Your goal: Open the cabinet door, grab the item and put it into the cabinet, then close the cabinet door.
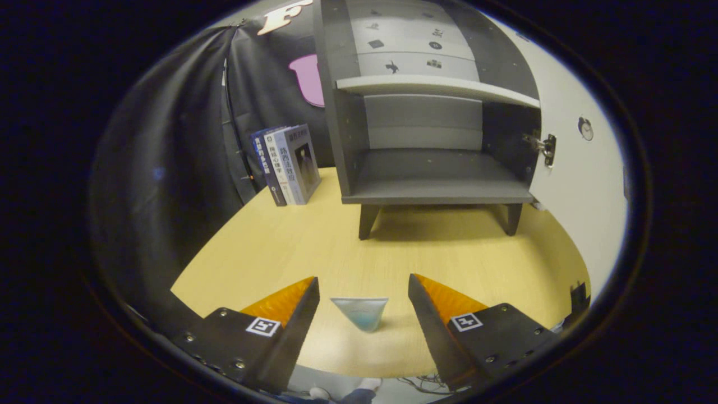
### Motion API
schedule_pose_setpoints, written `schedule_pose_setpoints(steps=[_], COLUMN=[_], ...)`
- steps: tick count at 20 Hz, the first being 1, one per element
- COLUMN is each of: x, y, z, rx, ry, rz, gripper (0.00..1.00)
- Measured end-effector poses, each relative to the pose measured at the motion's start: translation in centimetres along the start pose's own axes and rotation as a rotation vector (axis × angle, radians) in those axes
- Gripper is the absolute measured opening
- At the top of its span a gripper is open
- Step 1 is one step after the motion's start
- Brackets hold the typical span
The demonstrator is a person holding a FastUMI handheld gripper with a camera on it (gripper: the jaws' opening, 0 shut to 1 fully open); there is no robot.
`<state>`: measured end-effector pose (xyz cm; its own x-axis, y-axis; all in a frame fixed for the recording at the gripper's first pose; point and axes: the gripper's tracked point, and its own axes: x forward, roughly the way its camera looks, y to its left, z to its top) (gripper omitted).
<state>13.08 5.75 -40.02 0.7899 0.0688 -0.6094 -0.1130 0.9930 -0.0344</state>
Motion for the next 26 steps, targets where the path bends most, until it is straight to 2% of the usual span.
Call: schedule_pose_setpoints(steps=[2,3,4,5,7,10,17,19,22,26], x=[1.1,1.6,1.2,1.2,0.9,-1.2,-9.8,-11.0,-10.6,-6.4], y=[0.1,-0.1,-0.2,-0.2,-0.2,-0.9,-4.5,-5.1,-6.4,-8.9], z=[-1.8,-2.6,-2.7,-2.4,-1.5,3.1,22.2,27.6,33.9,39.8], rx=[-0.003,-0.004,0.001,0.017,0.041,0.060,-0.036,-0.060,-0.069,-0.034], ry=[0.037,0.052,0.056,0.050,0.051,-0.004,-0.285,-0.370,-0.459,-0.518], rz=[-0.006,-0.018,-0.022,-0.016,0.003,0.015,-0.018,-0.019,-0.019,-0.035], gripper=[0.91,0.84,0.75,0.55,0.54,0.54,0.54,0.54,0.54,0.53])
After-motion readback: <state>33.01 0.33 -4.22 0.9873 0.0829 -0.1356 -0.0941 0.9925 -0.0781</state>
